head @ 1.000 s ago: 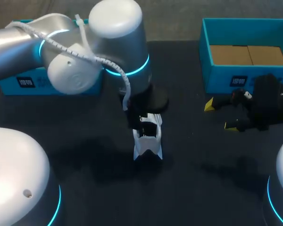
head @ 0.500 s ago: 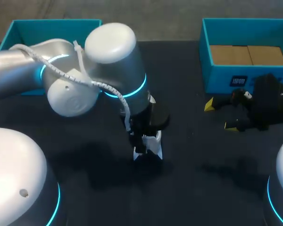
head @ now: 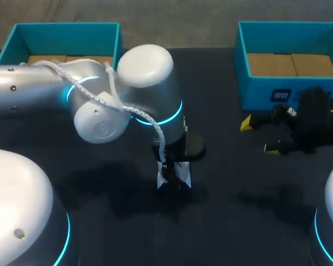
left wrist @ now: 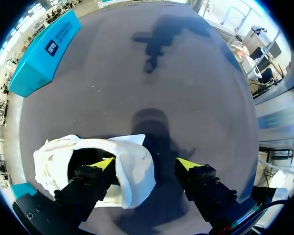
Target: Take the shoe out of the shoebox, open the shoe tongue, remove and reinsert the insole, then place the shoe into the shoebox
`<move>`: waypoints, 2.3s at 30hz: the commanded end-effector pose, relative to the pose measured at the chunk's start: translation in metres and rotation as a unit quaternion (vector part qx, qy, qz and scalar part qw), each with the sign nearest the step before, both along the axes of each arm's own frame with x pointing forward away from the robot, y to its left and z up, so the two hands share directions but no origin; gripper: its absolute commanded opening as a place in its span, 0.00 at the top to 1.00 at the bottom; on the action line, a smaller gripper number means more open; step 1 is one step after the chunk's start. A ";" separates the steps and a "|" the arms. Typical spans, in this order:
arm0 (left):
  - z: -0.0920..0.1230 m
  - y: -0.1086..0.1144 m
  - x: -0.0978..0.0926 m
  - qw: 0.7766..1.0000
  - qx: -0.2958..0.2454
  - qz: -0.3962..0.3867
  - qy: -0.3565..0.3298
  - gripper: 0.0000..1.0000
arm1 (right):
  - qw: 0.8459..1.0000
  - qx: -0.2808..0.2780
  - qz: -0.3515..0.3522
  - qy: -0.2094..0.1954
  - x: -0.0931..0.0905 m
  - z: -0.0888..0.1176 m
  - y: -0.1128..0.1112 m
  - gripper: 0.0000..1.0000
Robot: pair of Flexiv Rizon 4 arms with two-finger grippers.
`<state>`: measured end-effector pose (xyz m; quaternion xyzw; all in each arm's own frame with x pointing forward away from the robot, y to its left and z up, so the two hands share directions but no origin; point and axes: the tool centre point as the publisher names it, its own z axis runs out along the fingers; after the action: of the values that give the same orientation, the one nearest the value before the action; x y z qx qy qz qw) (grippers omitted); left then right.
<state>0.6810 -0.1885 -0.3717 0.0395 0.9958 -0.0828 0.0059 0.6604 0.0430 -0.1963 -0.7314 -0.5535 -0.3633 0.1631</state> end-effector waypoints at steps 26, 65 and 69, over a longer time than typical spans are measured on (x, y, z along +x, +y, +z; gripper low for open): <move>-0.021 0.001 0.001 0.999 0.014 -0.004 0.041 1.00 | 1.000 -0.001 -0.002 -0.001 -0.002 -0.001 0.001 0.00; 0.179 0.045 0.024 0.985 0.070 -0.136 0.079 1.00 | 1.000 -0.001 -0.002 -0.001 -0.002 -0.001 0.001 0.00; 0.191 0.047 0.028 0.985 0.060 -0.140 0.080 1.00 | 1.000 -0.001 -0.002 -0.001 -0.002 -0.001 0.001 0.00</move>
<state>0.7046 -0.1471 -0.1973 0.1722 0.9808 -0.0228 -0.0885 0.6604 0.0430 -0.1963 -0.7314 -0.5535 -0.3634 0.1631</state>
